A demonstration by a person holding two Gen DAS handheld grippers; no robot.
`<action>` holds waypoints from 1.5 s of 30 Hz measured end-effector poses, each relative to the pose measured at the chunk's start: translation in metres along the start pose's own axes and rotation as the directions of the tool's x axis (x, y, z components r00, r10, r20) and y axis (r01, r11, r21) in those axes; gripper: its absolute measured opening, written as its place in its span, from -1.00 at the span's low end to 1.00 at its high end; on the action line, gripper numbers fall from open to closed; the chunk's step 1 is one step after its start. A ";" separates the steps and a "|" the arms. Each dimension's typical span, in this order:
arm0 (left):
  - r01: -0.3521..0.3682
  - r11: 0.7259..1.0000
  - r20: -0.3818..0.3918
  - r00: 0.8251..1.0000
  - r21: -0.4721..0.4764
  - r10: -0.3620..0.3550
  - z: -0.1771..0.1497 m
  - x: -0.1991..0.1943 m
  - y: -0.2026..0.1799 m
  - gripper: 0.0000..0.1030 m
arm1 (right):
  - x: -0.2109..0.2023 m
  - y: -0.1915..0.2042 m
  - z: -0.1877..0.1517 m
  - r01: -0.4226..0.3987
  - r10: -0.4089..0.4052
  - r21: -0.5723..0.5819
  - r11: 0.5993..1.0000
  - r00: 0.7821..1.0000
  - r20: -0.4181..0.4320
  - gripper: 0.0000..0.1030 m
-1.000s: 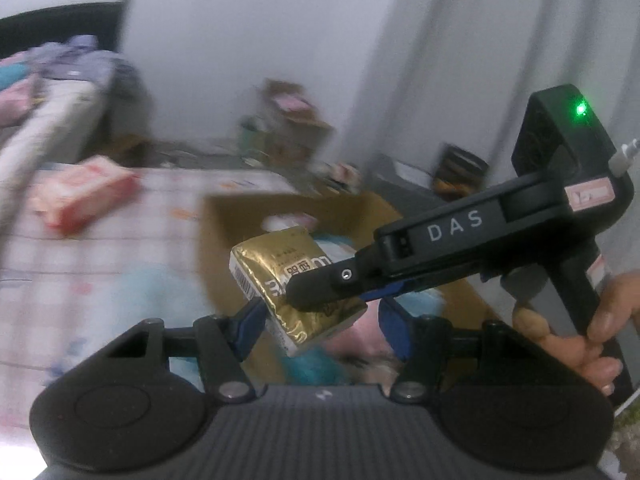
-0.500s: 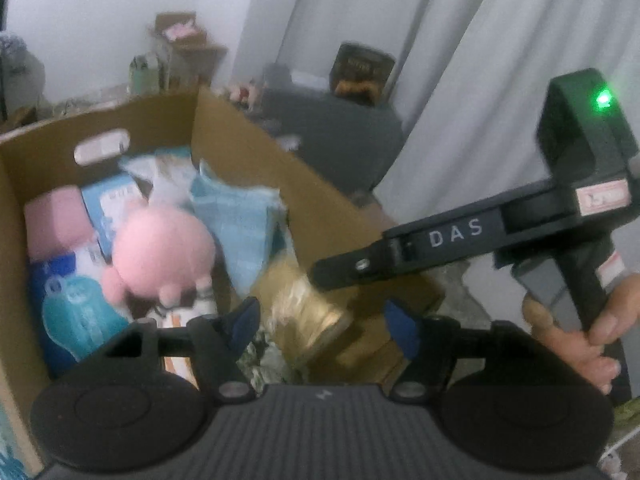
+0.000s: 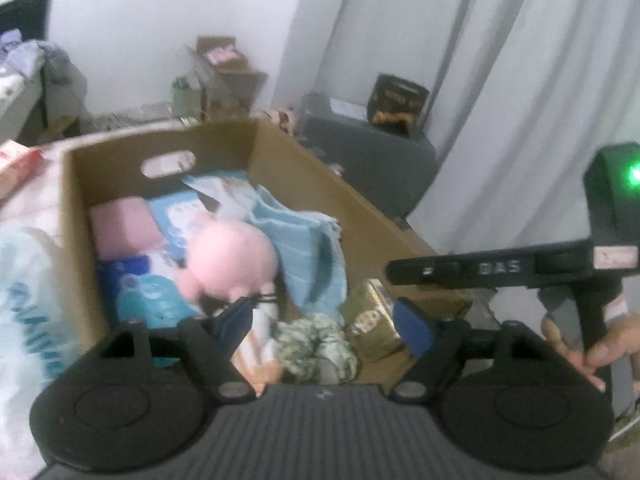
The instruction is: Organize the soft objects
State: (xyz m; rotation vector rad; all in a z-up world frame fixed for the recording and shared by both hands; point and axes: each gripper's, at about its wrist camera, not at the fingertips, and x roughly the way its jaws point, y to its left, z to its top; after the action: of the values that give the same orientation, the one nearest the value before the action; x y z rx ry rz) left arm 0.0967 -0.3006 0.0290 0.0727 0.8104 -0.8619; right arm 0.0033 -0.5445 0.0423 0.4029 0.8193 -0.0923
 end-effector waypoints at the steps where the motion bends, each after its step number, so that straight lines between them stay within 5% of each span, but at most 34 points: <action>1: -0.008 1.000 0.016 1.000 0.002 0.008 0.000 -0.008 0.000 0.60 | -0.006 0.002 -0.002 0.000 0.000 -0.001 1.000 1.000 0.027 -0.15; 9: -0.109 0.994 0.125 0.986 -0.024 0.111 -0.013 -0.070 0.018 0.95 | -0.056 0.032 -0.033 0.034 -0.027 -0.026 0.999 0.969 0.244 0.27; 15: -0.253 0.967 0.189 0.948 -0.030 0.254 -0.030 -0.108 0.028 1.00 | -0.077 0.069 -0.061 -0.003 0.016 -0.039 0.999 0.939 0.345 0.48; 19: -0.309 0.947 0.183 0.930 -0.085 0.320 -0.044 -0.125 0.041 1.00 | -0.074 0.103 -0.076 0.010 0.017 -0.074 0.997 0.932 0.362 0.52; 27: -0.476 0.863 0.164 0.850 -0.169 0.501 -0.077 -0.150 0.060 1.00 | -0.066 0.153 -0.102 0.000 0.033 -0.093 0.996 0.937 0.348 0.65; 30: -0.502 0.833 0.120 0.835 -0.232 0.536 -0.086 -0.157 0.068 1.00 | -0.063 0.160 -0.113 -0.012 0.035 -0.073 0.997 0.943 0.330 0.69; 34: -0.513 0.814 0.037 0.840 -0.272 0.542 -0.097 -0.156 0.080 1.00 | -0.059 0.160 -0.128 -0.018 0.032 -0.046 0.999 0.951 0.308 0.76; 39: -0.553 0.787 -0.019 0.821 -0.275 0.570 -0.106 -0.152 0.079 1.00 | -0.054 0.162 -0.137 -0.001 0.016 -0.056 0.998 0.964 0.266 0.77; 45: -0.534 0.811 -0.029 0.839 -0.239 0.543 -0.111 -0.150 0.069 1.00 | -0.056 0.178 -0.143 -0.001 0.032 -0.127 0.992 0.971 0.239 0.86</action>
State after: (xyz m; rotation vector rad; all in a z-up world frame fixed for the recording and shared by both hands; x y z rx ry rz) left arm 0.0214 -0.1166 0.0320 0.0688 0.7928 -0.2198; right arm -0.0920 -0.3302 0.0510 0.2725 0.5789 -0.0717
